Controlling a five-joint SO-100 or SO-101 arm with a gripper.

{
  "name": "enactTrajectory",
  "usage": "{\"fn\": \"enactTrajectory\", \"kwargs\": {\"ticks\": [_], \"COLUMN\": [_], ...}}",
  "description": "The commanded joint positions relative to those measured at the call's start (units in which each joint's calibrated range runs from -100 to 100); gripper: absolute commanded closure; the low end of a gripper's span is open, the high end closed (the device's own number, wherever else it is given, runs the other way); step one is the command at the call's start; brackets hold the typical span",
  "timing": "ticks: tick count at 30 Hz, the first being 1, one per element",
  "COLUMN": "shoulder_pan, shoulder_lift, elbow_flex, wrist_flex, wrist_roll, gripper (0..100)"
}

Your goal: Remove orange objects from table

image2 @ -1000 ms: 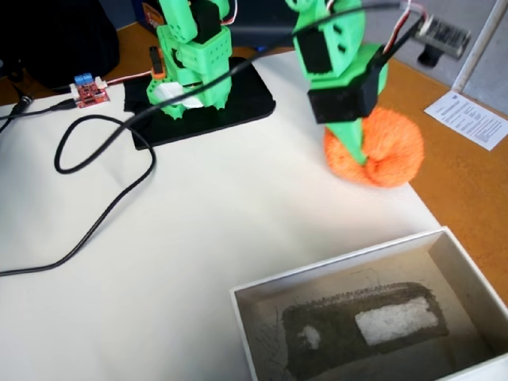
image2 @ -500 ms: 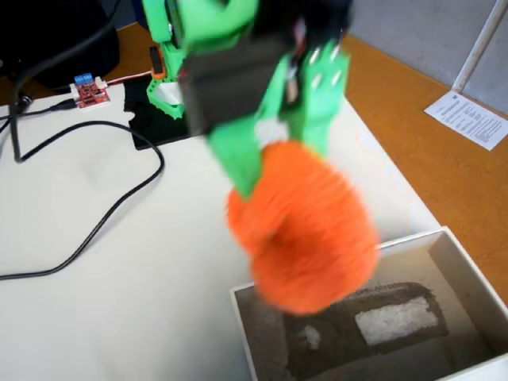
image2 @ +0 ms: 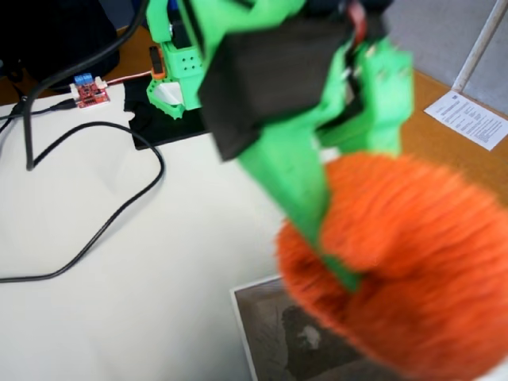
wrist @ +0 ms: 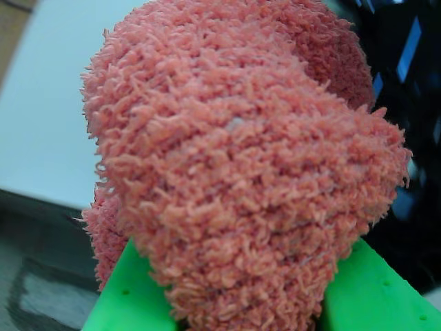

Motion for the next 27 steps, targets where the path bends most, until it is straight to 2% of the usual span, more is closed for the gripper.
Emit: {"fn": "enactTrajectory", "kwargs": {"ticks": [1, 13, 16, 19, 23, 27], "shoulder_pan": [-1.69, -1.84, -4.5, -12.85, -29.05, -43.61], "shoulder_lift": [-0.67, -2.68, -4.87, -10.57, -18.21, -21.65], "elbow_flex": [0.69, 6.6, 10.87, 17.46, 28.21, 33.54], "wrist_flex": [-1.18, -1.42, -4.42, -10.1, -20.96, -25.1], "wrist_roll": [1.07, 0.73, 1.86, 3.03, 6.01, 8.4], "gripper": [100, 100, 100, 100, 100, 100]}}
